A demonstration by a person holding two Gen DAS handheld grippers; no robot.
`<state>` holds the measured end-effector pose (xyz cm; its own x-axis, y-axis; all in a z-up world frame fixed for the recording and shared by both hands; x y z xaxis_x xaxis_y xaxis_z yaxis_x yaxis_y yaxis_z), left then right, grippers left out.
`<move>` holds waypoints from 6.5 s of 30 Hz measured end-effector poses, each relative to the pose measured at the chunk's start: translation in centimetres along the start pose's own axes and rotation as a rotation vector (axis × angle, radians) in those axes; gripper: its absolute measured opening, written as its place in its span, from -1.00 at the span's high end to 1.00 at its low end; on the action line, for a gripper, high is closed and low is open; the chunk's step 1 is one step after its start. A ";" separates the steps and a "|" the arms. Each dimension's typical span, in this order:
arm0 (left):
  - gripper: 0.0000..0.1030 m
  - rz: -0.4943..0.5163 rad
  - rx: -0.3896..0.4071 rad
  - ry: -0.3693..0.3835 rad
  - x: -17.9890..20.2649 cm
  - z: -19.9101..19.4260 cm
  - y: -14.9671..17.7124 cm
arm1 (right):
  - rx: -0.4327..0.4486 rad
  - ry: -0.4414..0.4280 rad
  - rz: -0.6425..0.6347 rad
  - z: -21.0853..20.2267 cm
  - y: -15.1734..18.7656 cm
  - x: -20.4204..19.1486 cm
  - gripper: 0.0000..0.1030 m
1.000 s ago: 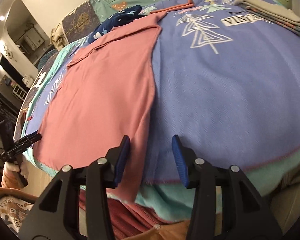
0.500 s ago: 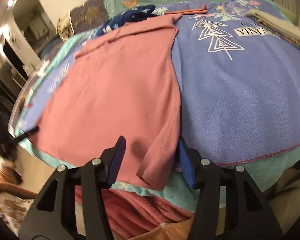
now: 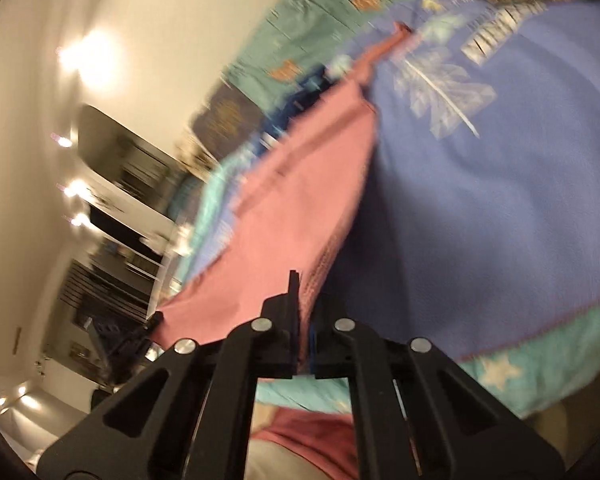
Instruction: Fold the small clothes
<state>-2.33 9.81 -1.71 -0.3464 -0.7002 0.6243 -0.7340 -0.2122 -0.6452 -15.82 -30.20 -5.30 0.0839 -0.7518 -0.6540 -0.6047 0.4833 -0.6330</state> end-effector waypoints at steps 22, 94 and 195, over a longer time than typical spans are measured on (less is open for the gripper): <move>0.96 0.037 0.092 -0.029 3.5 -1.0 -4.3 | 0.184 0.079 -0.158 -4.4 -7.4 -2.7 0.93; 0.91 0.109 -0.107 -0.448 -13.4 29.2 -17.4 | -0.191 0.431 -0.238 26.5 -20.8 14.5 0.42; 0.86 0.584 -0.634 -0.134 19.8 34.1 16.1 | -0.223 0.182 -0.103 23.7 -18.3 18.7 0.97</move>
<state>-1.07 -30.72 -14.79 -0.7265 -0.6611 0.1875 -0.6608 0.5974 -0.4543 15.57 -42.47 -15.80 0.0221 -0.8695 -0.4935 -0.7609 0.3055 -0.5724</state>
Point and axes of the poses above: each gripper's, at about its wrist camera, not at the fingertips, and z roughly the way its jaws point, x to its right, y to its underside, the point moved 10 cm from there along z, roughly the way its jaws point, and after that the axes turned 11 degrees about -z, right-handed, at the moved point
